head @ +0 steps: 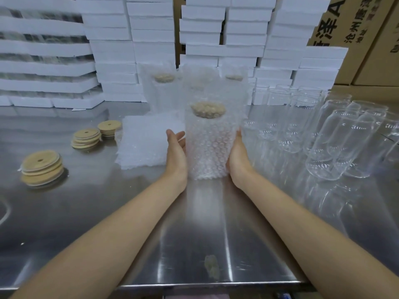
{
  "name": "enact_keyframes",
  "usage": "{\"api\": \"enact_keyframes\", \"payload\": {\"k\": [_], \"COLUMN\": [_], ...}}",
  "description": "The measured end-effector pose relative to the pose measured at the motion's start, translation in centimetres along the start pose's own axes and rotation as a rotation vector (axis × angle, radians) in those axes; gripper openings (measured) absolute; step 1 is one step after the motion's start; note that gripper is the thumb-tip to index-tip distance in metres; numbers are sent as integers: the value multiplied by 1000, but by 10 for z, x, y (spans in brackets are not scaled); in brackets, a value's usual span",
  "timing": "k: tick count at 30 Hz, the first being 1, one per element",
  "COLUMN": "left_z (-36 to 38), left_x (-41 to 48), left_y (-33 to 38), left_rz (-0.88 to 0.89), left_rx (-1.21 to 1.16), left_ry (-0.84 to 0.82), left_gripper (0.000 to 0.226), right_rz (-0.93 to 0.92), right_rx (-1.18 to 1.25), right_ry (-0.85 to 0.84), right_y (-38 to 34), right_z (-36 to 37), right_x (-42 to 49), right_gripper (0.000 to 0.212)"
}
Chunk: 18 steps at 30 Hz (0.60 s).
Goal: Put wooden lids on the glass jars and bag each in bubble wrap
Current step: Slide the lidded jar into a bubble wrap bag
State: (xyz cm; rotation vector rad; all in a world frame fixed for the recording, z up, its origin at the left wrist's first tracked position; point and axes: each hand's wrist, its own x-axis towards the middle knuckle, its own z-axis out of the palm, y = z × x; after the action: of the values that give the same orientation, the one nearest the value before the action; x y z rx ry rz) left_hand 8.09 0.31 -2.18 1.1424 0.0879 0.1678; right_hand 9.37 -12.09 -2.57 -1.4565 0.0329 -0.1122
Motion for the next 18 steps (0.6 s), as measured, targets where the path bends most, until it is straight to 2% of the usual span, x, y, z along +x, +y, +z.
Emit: {"api": "enact_keyframes", "payload": {"k": [3, 5, 7, 9, 11, 12, 13, 14, 16, 18], "left_z": [-1, -2, -9, -19, -28, -31, -33, -34, -32, -30], "left_x": [3, 3, 2, 0, 5, 7, 10, 11, 12, 12], "left_y": [1, 3, 7, 13, 15, 14, 13, 10, 6, 4], "left_rz": [12, 77, 191, 318, 351, 360, 386, 425, 477, 493], "left_rx": [100, 110, 197, 433, 547, 590, 632, 666, 662, 619], "left_ry": [-68, -143, -284, -459, -589, -611, -607, -587, -546, -483], "left_gripper": [57, 60, 76, 95, 119, 124, 125, 122, 109, 98], "right_rz": [-71, -97, -136, -132, -162, -156, -140, -150, -224, -223], "right_rx": [25, 96, -66, -342, -318, -290, -307, -350, -340, -277], "right_ry": [3, -84, -201, -280, -481, -531, -562, -576, -543, -504], "right_y": [-2, -10, -22, -31, -31, -27, -23, -19, -8, -6], "right_z": [-3, -9, -18, -23, -31, -36, -37, -38, -38, -38], "right_x": [4, 2, -1, -3, -2, -2, -1, 0, 3, 7], "right_gripper": [54, 60, 80, 98, 85, 91, 105, 107, 89, 76]}}
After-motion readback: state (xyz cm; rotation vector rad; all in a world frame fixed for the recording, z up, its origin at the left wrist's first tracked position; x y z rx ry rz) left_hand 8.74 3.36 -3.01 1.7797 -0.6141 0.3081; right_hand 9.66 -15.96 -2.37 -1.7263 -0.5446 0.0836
